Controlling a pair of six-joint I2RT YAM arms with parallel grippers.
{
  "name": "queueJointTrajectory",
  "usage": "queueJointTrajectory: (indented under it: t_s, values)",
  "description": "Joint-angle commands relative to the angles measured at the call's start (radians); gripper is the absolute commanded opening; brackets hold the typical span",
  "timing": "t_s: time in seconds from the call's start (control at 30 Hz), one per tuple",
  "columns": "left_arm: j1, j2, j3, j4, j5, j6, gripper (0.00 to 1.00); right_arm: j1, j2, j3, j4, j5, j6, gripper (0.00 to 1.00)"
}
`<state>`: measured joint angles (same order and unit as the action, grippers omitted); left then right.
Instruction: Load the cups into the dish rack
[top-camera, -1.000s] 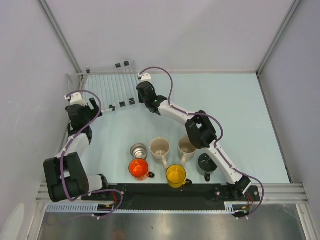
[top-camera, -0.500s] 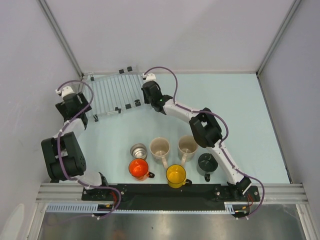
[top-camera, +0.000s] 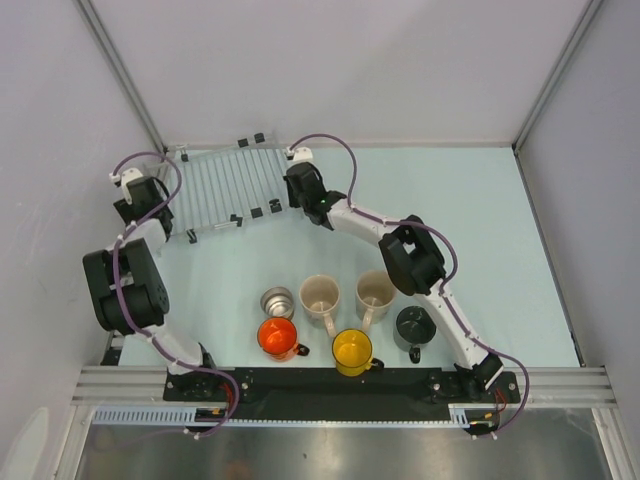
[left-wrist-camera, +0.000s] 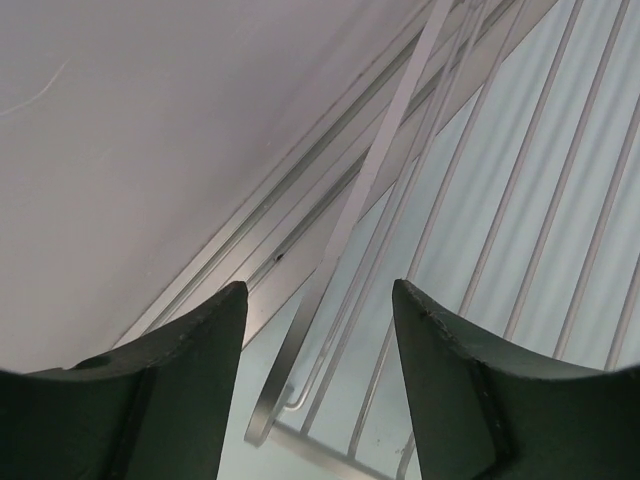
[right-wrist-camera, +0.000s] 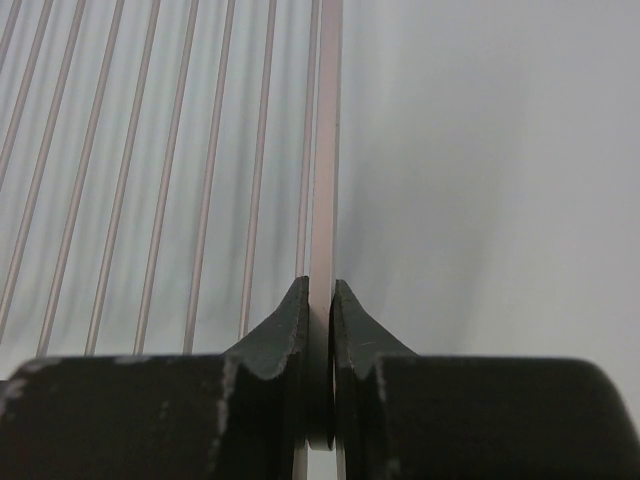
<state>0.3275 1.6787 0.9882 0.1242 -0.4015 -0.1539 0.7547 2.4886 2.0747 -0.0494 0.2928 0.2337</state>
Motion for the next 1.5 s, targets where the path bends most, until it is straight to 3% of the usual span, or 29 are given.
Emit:
queueJointTrajectory:
  t_s: [0.0, 0.07, 0.17, 0.27, 0.4, 0.43, 0.63, 1.0, 1.47]
  values:
    - [0.005, 0.076, 0.136, -0.084, -0.019, 0.013, 0.65, 0.003, -0.036, -0.060, -0.015, -0.041, 0.032, 0.00]
    - [0.005, 0.095, 0.151, -0.087, -0.022, 0.027, 0.64, 0.003, -0.046, -0.077, -0.004, -0.044, 0.030, 0.00]
    - [0.005, 0.131, 0.181, -0.098, -0.001, 0.046, 0.52, 0.003, -0.062, -0.108, 0.005, -0.047, 0.029, 0.00]
    - [0.005, 0.179, 0.230, -0.142, 0.026, 0.066, 0.35, 0.003, -0.071, -0.125, 0.005, -0.049, 0.029, 0.00]
    - [0.005, 0.217, 0.271, -0.163, 0.055, 0.105, 0.03, -0.002, -0.082, -0.146, 0.011, -0.055, 0.027, 0.00]
    - [0.005, 0.222, 0.273, -0.161, 0.055, 0.109, 0.01, -0.003, -0.085, -0.151, 0.011, -0.058, 0.029, 0.00]
    - [0.004, 0.150, 0.216, -0.129, 0.130, 0.134, 0.00, 0.003, -0.115, -0.194, 0.040, -0.046, 0.015, 0.00]
    - [-0.047, 0.035, 0.205, -0.117, 0.293, 0.197, 0.00, 0.083, -0.362, -0.474, 0.203, 0.086, -0.079, 0.00]
    - [-0.252, -0.077, 0.124, -0.167, 0.334, 0.286, 0.01, 0.095, -0.675, -0.791, 0.163, 0.246, -0.043, 0.00]
